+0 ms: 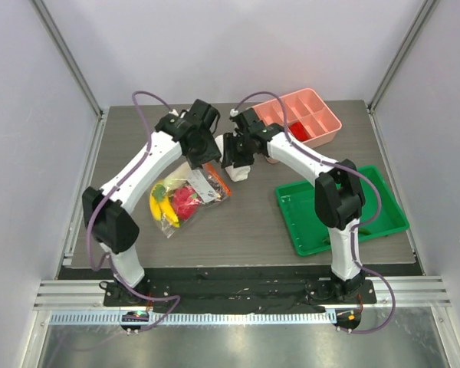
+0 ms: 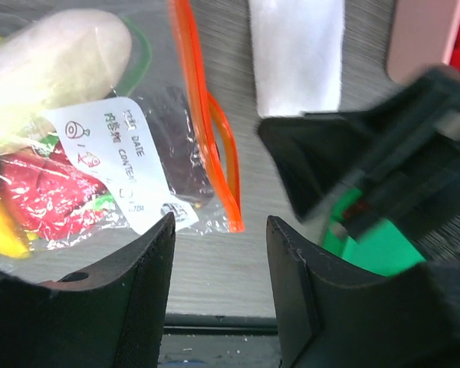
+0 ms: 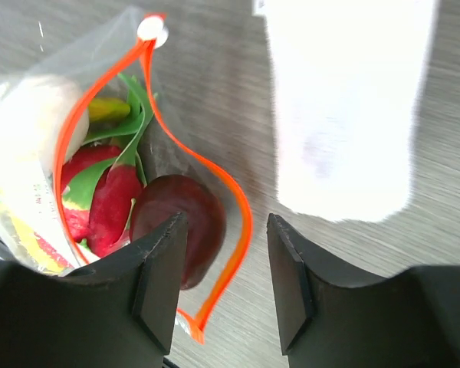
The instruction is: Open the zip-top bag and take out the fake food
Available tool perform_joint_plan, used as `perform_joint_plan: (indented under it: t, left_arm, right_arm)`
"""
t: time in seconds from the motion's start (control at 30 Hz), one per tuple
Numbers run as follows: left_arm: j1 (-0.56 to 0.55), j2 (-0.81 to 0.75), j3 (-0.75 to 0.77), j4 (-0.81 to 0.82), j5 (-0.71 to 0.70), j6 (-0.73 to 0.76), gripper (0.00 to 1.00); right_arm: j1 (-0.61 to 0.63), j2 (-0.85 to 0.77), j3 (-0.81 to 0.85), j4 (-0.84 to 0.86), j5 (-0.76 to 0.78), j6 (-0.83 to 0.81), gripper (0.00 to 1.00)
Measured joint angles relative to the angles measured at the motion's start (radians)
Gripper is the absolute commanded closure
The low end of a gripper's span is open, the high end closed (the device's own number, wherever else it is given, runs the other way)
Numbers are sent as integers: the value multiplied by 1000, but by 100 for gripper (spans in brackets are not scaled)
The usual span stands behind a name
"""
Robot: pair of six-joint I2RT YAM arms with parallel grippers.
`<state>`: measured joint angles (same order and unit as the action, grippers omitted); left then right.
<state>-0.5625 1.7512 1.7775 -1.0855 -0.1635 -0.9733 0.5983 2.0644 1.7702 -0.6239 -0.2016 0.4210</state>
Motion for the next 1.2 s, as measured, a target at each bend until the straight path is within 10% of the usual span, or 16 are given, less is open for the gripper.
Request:
perform_joint_plan:
  t: [0.63,1.2]
  left_arm:
    - [-67,429,499,-239,-308,-113,32]
    - [-153,513,507,-251,-499,-129,33]
  right_arm:
    - [-158,-323,-275,-89,74,14,45]
    - [-164,-412,-406,-75,56,-27,44]
